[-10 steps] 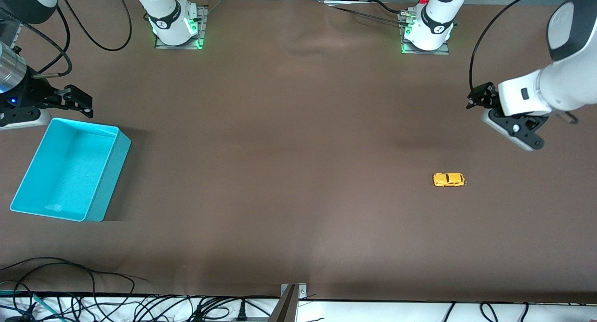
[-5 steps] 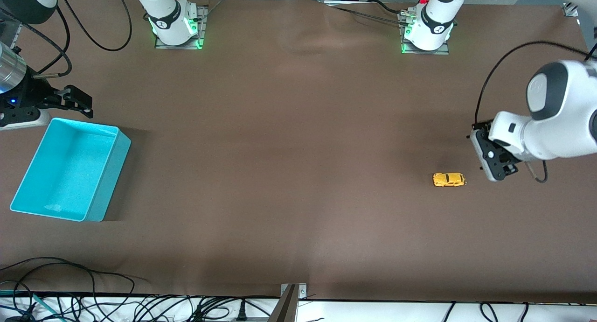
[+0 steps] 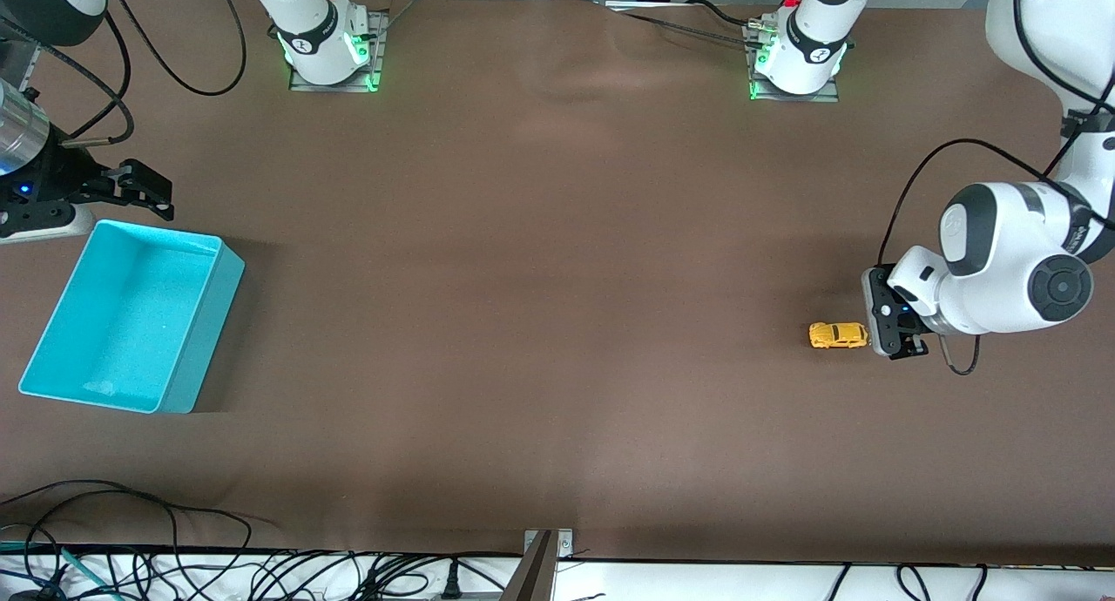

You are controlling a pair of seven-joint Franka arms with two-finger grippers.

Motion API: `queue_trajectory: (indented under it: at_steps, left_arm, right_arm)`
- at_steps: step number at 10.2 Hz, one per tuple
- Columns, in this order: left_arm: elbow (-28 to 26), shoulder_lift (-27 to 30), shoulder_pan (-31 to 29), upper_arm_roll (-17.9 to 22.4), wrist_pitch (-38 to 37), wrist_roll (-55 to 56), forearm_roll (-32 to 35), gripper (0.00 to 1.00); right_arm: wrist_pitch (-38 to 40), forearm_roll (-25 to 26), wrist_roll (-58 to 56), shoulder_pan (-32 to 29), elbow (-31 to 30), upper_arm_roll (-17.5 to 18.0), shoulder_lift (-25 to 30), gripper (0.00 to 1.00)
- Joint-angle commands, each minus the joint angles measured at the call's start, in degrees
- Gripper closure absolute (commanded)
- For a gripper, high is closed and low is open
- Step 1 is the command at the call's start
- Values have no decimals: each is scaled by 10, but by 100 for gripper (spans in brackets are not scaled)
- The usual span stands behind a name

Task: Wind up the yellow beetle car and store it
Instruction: 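Lower the left gripper over the yellow beetle car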

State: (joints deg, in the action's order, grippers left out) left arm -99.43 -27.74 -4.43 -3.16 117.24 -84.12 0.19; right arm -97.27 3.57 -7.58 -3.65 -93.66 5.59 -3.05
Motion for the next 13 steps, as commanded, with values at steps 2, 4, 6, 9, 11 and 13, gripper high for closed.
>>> queue_trajectory:
  at_steps: [2,4,6,9,11,13]
  left_arm:
    - [-79,2,-4,-4,118,-15,17,0]
    - [-84,-20,-3,-4,158,-26,51,0]
    - [-84,-32,-6,-4,175,-27,56,0]
    - [-89,-49,-8,-4,204,-28,56,0]
    - [-95,-58,-8,-4,232,-27,56,0]
    - [-97,-57,-9,-4,232,-38,56,50]
  right_arm:
    - [18,5,-6,-3,15,-2,-5,0]
    - [18,5,-6,-4,15,-2,-5,0]
    - [18,2,-6,-3,15,-1,-5,0]
    - [18,1,-6,-4,15,-2,-5,0]
    - [19,1,-6,-4,15,-2,-5,0]
    - [19,2,-6,-3,15,-1,-5,0]
